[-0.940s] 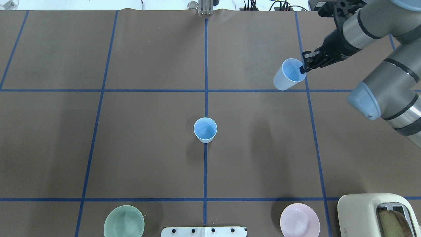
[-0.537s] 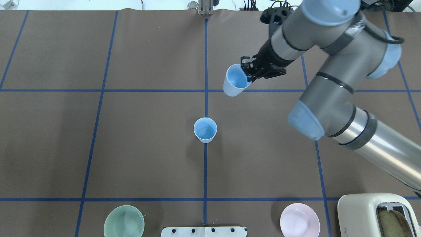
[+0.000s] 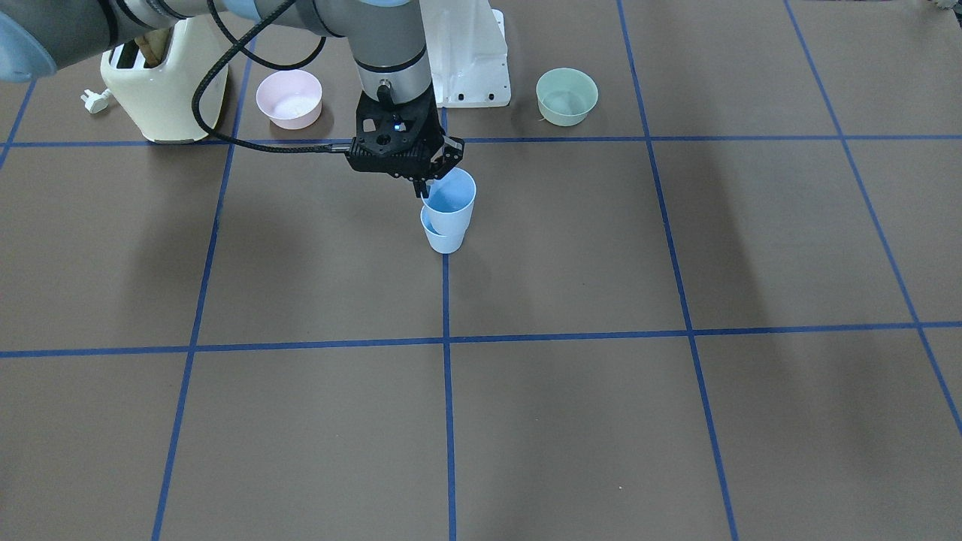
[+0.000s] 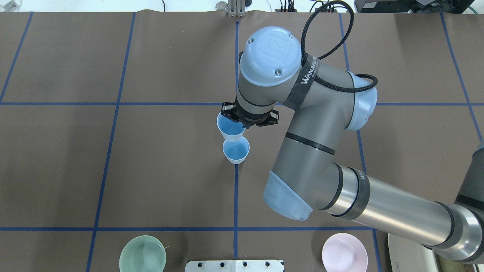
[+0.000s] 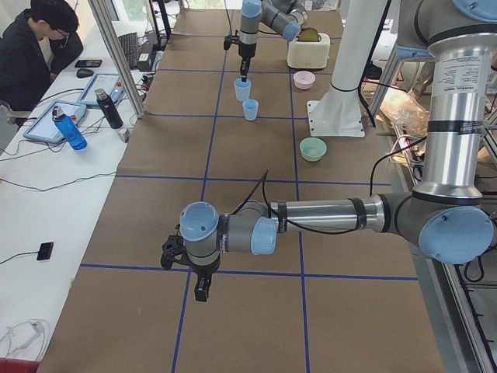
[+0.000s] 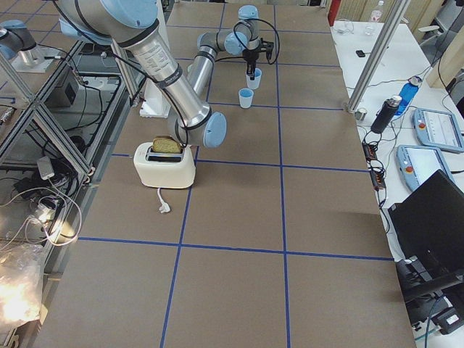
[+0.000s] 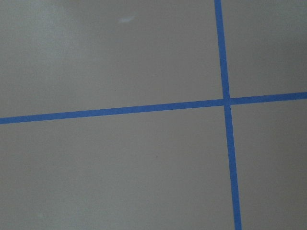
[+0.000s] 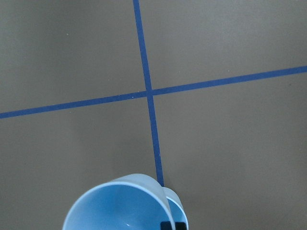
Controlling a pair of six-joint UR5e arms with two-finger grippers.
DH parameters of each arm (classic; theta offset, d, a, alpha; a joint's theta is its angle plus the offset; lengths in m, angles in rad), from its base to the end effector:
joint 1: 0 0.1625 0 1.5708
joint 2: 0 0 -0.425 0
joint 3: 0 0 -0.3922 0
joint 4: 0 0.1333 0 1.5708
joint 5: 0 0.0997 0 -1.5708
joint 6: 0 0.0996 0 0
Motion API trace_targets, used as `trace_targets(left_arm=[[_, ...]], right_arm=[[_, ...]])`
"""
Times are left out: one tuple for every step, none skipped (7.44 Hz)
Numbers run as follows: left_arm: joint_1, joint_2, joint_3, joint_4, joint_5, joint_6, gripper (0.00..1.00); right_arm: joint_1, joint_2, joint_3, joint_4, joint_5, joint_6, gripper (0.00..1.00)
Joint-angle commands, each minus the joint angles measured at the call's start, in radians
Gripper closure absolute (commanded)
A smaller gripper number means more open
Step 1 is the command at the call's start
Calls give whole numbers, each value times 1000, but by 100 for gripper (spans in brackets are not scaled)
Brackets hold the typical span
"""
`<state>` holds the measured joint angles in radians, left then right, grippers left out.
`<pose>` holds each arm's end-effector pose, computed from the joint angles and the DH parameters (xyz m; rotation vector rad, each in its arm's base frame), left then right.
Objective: Stack blue cups with both arms
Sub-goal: 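Carry the held cup with the right gripper above the centered cup, then lower the held cup into the centered cup and open the right gripper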
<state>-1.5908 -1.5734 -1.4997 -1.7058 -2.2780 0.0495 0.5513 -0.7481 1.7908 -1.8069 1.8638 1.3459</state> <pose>-0.0785 -0.4954 0.6833 0.0882 0.7044 0.0518 -0.4964 -0.4279 0.1068 0.0467 -0.8467 0.1885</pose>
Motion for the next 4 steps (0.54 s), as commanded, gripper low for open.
trace_targets(left_arm=[[2, 0, 9, 0, 0, 1, 1], [2, 0, 10, 0, 0, 0, 1], [2, 0, 10, 0, 0, 0, 1], [2, 0, 10, 0, 0, 0, 1]], right_arm=[[-17, -3, -11, -29, -12, 3, 100], [-25, -5, -16, -29, -12, 1, 100], [-31, -7, -17, -29, -14, -1, 100], [-37, -8, -21, -28, -15, -10, 100]])
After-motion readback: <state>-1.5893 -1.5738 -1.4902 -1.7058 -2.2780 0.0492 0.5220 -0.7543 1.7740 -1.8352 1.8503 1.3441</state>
